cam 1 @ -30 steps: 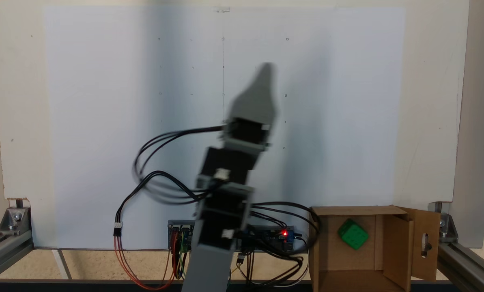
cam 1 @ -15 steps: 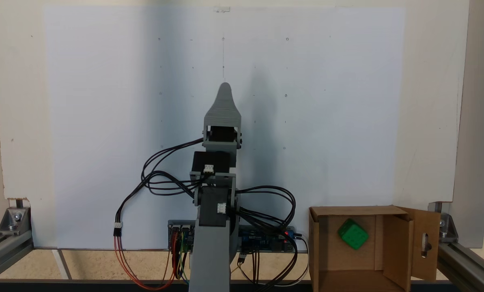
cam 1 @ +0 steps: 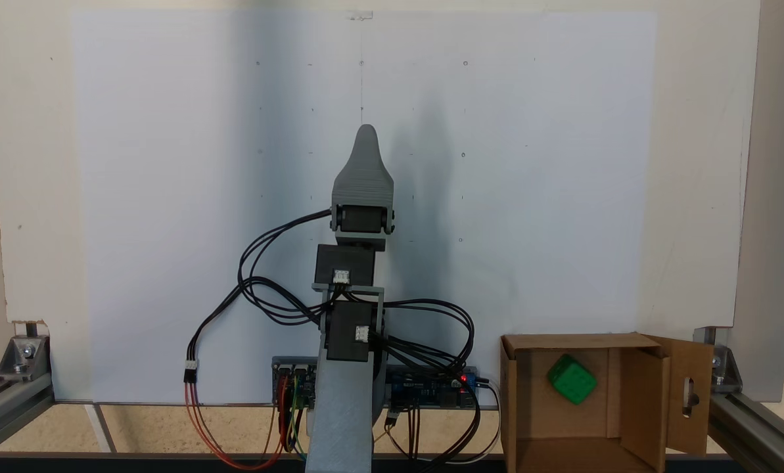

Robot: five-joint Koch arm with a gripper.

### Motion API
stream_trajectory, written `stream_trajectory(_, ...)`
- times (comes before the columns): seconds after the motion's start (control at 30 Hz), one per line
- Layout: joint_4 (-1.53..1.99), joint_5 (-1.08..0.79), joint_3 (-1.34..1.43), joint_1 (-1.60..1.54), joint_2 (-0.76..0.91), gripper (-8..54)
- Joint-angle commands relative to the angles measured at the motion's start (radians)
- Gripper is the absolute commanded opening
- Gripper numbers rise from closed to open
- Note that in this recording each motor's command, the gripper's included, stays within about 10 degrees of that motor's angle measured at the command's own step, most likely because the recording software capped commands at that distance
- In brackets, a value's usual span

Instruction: Grasp a green dice and put it in the bin.

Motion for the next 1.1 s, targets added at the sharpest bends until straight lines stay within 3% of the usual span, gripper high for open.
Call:
stream_trajectory(0.0, -0.167, 0.029, -0.014, 0.002, 0.112, 42.4)
stream_trajectory(0.73, -1.043, 0.026, 0.448, -0.002, 0.109, 44.9)
stream_trajectory(1.07, -1.025, 0.026, 0.448, -0.005, 0.104, 45.0)
